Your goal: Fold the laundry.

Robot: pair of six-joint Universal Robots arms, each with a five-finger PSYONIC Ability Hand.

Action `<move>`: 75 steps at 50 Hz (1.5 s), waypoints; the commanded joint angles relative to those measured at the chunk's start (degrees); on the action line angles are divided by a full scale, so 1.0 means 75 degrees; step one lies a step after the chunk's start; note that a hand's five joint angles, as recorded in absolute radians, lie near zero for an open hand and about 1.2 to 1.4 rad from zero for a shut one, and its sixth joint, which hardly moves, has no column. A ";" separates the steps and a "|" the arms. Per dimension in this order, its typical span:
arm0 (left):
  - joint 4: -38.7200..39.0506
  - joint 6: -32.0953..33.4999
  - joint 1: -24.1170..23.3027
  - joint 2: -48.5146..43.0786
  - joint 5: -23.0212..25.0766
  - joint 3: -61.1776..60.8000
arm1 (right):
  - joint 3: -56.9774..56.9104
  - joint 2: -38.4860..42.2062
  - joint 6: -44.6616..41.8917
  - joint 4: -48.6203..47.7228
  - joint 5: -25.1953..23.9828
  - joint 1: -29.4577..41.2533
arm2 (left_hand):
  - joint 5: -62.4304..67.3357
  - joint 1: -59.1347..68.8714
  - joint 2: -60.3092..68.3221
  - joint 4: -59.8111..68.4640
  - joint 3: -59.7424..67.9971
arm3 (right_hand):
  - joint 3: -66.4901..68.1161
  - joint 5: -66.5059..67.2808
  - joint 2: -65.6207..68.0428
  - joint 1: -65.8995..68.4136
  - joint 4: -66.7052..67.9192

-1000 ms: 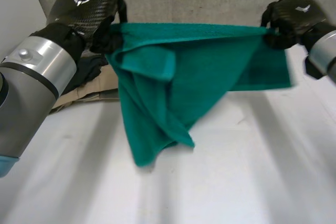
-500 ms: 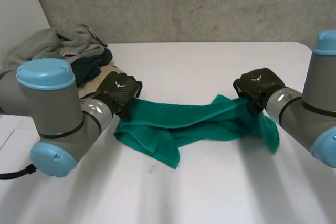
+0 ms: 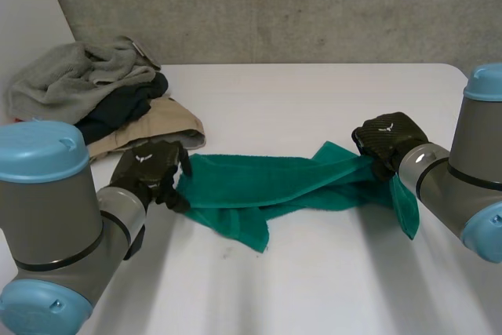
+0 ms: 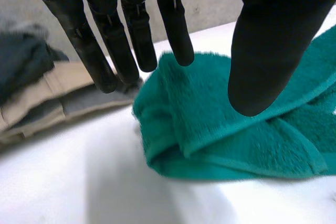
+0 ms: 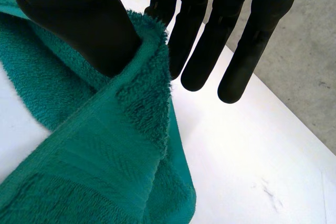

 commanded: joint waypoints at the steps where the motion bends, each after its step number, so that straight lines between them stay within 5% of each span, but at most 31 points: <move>1: -0.0009 -0.0381 0.0418 -0.0904 0.0294 0.0162 | 0.0100 0.0001 0.0001 -0.0023 0.0001 0.0013 | 0.0783 0.0766 0.0776 0.0764 0.0776 | 0.1611 0.1641 0.1673 0.2043 0.1538; 7: -0.0056 -0.0498 0.0489 -0.1794 0.0950 0.0922 | 0.0159 0.0001 0.0001 -0.0035 0.0001 0.0060 | 0.0536 0.0520 0.0530 0.0518 0.0530 | 0.1611 0.1641 0.1673 0.2043 0.1538; 18: -0.0021 -0.0521 0.0337 -0.2779 0.1022 0.2259 | 0.0382 -0.0022 0.0001 -0.0140 0.0013 0.0001 | 0.0490 0.0474 0.0484 0.0472 0.0484 | 0.1611 0.1641 0.1673 0.2043 0.1538; 23: 0.0014 -0.0439 0.0231 -0.3002 0.0905 0.2740 | 0.0487 -0.0046 -0.0010 -0.0140 0.0013 0.0001 | 0.5435 0.5419 0.5429 0.5417 0.5429 | 0.1611 0.1641 0.1673 0.2043 0.1538; 29: 0.0049 -0.0369 0.0208 -0.2711 0.0249 0.2881 | 0.0429 -0.0490 -0.0057 -0.0082 0.0071 -0.0081 | 0.5445 0.5428 0.5438 0.5426 0.5438 | 0.1611 0.1641 0.1673 0.2043 0.1538; 32: 0.0014 -0.0276 0.0266 -0.1542 0.0201 0.2799 | 0.0336 -0.1062 -0.0348 0.0000 0.0071 -0.0314 | 0.5445 0.5428 0.5438 0.5426 0.5438 | 0.1611 0.1641 0.1673 0.2043 0.1538; 40: -0.0220 0.1211 0.0395 0.0979 0.0423 0.2752 | -0.0308 -0.2974 -0.1510 0.0328 0.0071 -0.0773 | 0.5445 0.5428 0.5438 0.5426 0.5438 | 0.1611 0.1641 0.1673 0.2043 0.1538; 46: -0.0396 0.3437 0.0407 0.1790 0.0916 0.2694 | -0.0953 -0.3795 -0.1581 0.0960 0.0025 -0.0737 | 0.5445 0.5428 0.5438 0.5426 0.5438 | 0.1611 0.1641 0.1673 0.2043 0.1538; 52: -0.0373 0.3990 0.0219 0.1429 0.0916 0.2471 | -0.1024 -0.3411 -0.1967 0.2039 -0.0338 -0.0831 | 0.5445 0.5428 0.5438 0.5426 0.5438 | 0.1611 0.1641 0.1673 0.2043 0.1538; 61: 0.0129 0.4586 0.0079 -0.1415 0.0905 0.3382 | -0.1563 -0.1489 -0.2495 0.2040 -0.0339 -0.0737 | 0.5445 0.5428 0.5438 0.5426 0.5438 | 0.1611 0.1641 0.1673 0.2043 0.1538; 69: 0.2951 0.5876 -0.0191 -0.2276 0.0905 0.5247 | -0.2805 -0.0281 -0.2261 -0.0756 0.0211 -0.0714 | 0.5445 0.5428 0.5438 0.5426 0.5438 | 0.1611 0.1641 0.1673 0.2043 0.1538; 75: 0.5344 0.6041 -0.0320 -0.1715 0.0846 0.5506 | -0.2760 -0.0491 -0.2061 -0.4777 0.0774 -0.0702 | 0.5445 0.5428 0.5438 0.5426 0.5438 | 0.1611 0.1641 0.1673 0.2043 0.1538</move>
